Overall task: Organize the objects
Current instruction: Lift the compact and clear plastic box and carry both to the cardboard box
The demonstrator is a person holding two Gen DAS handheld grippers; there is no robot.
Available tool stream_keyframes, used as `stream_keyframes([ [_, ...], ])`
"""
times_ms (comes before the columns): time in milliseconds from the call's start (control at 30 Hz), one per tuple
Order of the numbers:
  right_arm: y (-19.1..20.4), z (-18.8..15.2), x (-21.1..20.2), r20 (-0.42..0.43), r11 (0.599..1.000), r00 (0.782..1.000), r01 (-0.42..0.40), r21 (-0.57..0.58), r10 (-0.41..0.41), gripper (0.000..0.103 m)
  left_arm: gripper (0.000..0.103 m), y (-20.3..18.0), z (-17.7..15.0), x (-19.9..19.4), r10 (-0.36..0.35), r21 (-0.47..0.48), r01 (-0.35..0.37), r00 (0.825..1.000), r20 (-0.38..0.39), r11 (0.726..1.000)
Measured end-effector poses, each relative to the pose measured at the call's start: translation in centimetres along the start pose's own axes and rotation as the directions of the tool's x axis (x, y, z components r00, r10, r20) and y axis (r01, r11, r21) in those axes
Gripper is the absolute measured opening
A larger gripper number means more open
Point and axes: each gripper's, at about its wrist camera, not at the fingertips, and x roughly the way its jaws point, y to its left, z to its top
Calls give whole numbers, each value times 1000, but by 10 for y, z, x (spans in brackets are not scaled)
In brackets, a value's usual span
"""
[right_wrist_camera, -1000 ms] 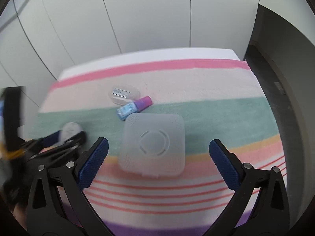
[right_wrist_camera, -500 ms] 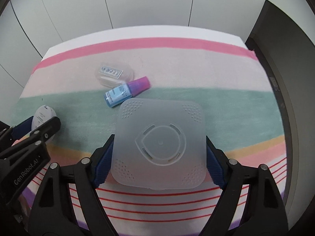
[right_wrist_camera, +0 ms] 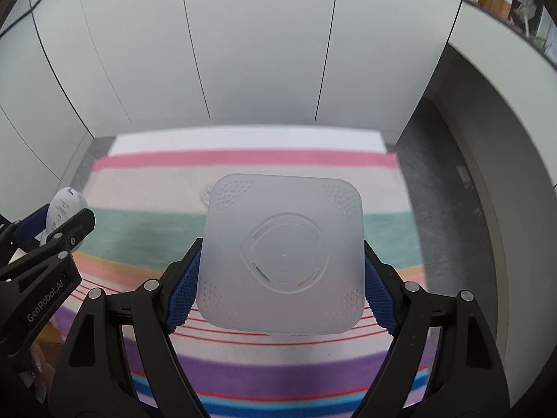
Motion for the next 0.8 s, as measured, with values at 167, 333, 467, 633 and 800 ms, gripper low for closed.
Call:
stream_keyframes([
  [167, -6, 14, -68, 70, 1000, 998, 1, -1, -1, 84, 59, 2, 12, -57, 19, 38, -21, 999, 45, 999],
  [333, -11, 25, -123, 113, 1000, 994, -18, 24, 15, 84, 59, 7, 18, -116, 9, 67, -15, 995, 96, 998],
  [467, -13, 25, -159, 142, 1000, 990, -11, 26, 7, 84, 59, 11, 15, -146, 7, 63, -14, 994, 107, 998],
  [633, -8, 19, -179, 155, 1000, 988, -10, 21, 7, 84, 59, 15, 5, -168, 15, 59, -21, 995, 100, 998],
  [800, -9, 4, -189, 137, 1000, 990, -18, 22, 15, 84, 59, 25, -10, -184, 23, 48, -27, 996, 84, 998],
])
